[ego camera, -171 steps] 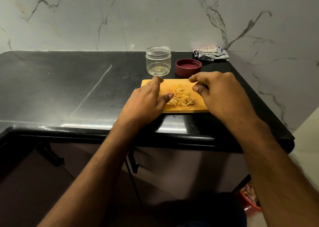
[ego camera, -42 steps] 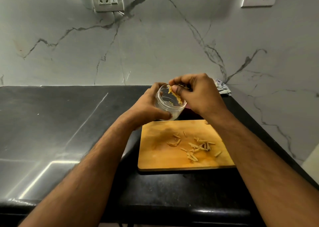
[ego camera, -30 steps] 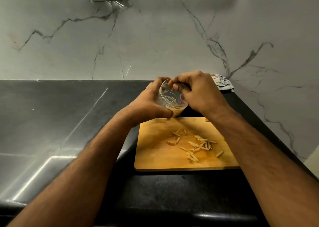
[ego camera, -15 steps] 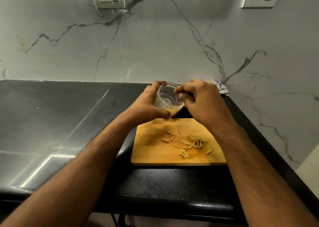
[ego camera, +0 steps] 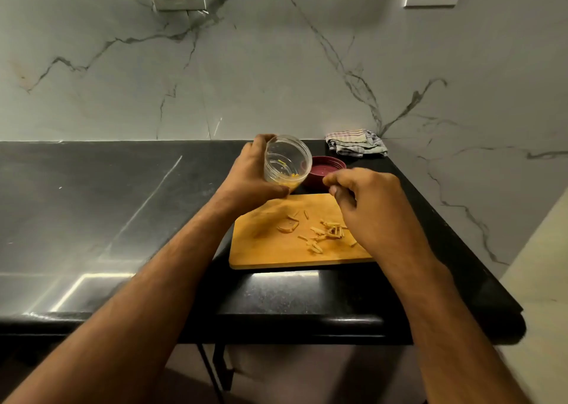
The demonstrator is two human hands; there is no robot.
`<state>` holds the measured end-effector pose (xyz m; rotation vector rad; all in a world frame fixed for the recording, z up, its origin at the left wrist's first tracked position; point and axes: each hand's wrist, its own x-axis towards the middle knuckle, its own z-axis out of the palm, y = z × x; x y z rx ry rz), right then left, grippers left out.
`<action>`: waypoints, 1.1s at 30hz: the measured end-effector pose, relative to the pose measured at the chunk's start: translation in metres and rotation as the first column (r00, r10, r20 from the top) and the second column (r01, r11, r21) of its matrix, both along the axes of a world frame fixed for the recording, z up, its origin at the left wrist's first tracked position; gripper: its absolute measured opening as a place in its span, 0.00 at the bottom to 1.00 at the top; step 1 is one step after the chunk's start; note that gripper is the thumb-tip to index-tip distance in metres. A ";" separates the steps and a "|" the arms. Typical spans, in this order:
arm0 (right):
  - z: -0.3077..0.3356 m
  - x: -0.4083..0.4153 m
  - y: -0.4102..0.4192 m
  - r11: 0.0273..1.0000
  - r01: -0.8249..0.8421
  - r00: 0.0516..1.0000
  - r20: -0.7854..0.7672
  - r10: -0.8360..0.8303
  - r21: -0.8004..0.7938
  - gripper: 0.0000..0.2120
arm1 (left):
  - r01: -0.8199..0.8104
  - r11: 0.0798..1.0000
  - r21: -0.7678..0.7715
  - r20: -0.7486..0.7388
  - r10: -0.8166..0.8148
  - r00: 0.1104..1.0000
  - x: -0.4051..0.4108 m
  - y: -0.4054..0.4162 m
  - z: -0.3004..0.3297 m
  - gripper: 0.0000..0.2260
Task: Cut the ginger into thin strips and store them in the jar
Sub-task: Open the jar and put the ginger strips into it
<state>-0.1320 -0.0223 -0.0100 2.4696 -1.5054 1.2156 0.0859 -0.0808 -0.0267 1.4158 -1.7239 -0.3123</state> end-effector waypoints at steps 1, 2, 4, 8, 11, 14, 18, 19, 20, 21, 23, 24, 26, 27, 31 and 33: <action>0.001 -0.004 0.007 0.996 0.037 0.998 -0.044 -0.034 0.078 0.09 | -0.018 1.000 -0.012 0.004 0.018 1.000 -0.001 0.000 0.000 0.44; 0.003 -0.008 0.012 0.982 0.086 0.989 -0.133 -0.064 0.166 0.11 | -0.031 0.999 -0.022 0.010 0.032 0.999 -0.001 0.000 0.000 0.44; 0.011 -0.010 0.019 0.915 0.202 0.934 -0.351 -0.072 0.349 0.18 | -0.044 0.998 -0.039 0.023 0.044 0.999 -0.002 0.001 0.000 0.44; 0.009 0.000 0.017 0.832 0.264 0.840 -0.540 0.051 0.489 0.17 | -0.049 0.997 -0.053 0.002 0.049 0.999 -0.002 0.005 0.001 0.43; -0.013 0.006 0.009 0.971 0.081 0.915 -0.402 0.016 0.223 0.05 | -0.048 0.999 -0.007 -0.063 0.047 0.997 0.002 0.009 0.001 0.43; -0.016 0.020 0.003 0.956 0.007 0.974 -0.220 0.061 0.294 0.08 | -0.063 0.998 0.028 -0.120 0.066 0.991 0.004 0.013 0.002 0.43; -0.014 0.024 -0.005 0.954 -0.018 0.997 0.081 -0.007 0.300 0.15 | -0.062 0.996 0.066 -0.183 0.073 0.980 0.008 0.013 0.002 0.40; -0.016 0.022 -0.007 0.961 0.005 0.996 0.081 -0.029 0.277 0.15 | -0.061 0.994 0.088 -0.198 0.078 0.977 0.009 0.012 0.002 0.41; -0.017 0.021 -0.009 0.963 0.027 0.998 0.051 -0.042 0.269 0.14 | -0.060 0.991 0.118 -0.211 0.084 0.974 0.010 0.010 0.001 0.42; -0.019 0.021 -0.010 0.959 0.032 0.999 0.004 -0.035 0.283 0.13 | -0.062 0.987 0.149 -0.220 0.094 0.971 0.011 0.008 0.000 0.43; -0.021 0.025 -0.011 0.934 -0.046 0.992 -0.092 0.084 0.354 0.13 | -0.067 0.979 0.190 -0.223 0.110 0.969 0.011 0.006 -0.001 0.47; -0.023 0.028 -0.011 0.907 -0.124 0.976 -0.114 0.184 0.403 0.14 | -0.069 0.977 0.202 -0.221 0.114 0.969 0.011 0.006 -0.001 0.48; -0.024 0.034 -0.004 0.844 -0.268 0.927 -0.114 0.357 0.465 0.17 | -0.070 0.974 0.215 -0.214 0.117 0.970 0.011 0.006 0.000 0.46; -0.024 0.034 -0.001 0.824 -0.323 0.907 -0.098 0.410 0.465 0.16 | -0.071 0.973 0.222 -0.212 0.119 0.970 0.011 0.006 0.000 0.44; -0.019 0.026 -0.001 0.824 -0.394 0.871 -0.122 0.477 0.408 0.09 | -0.090 0.969 0.229 -0.187 0.135 0.973 0.009 0.009 0.002 0.43; -0.015 0.019 -0.003 0.866 -0.326 0.893 -0.177 0.414 0.378 0.08 | -0.108 0.967 0.229 -0.172 0.149 0.974 0.007 0.011 0.004 0.43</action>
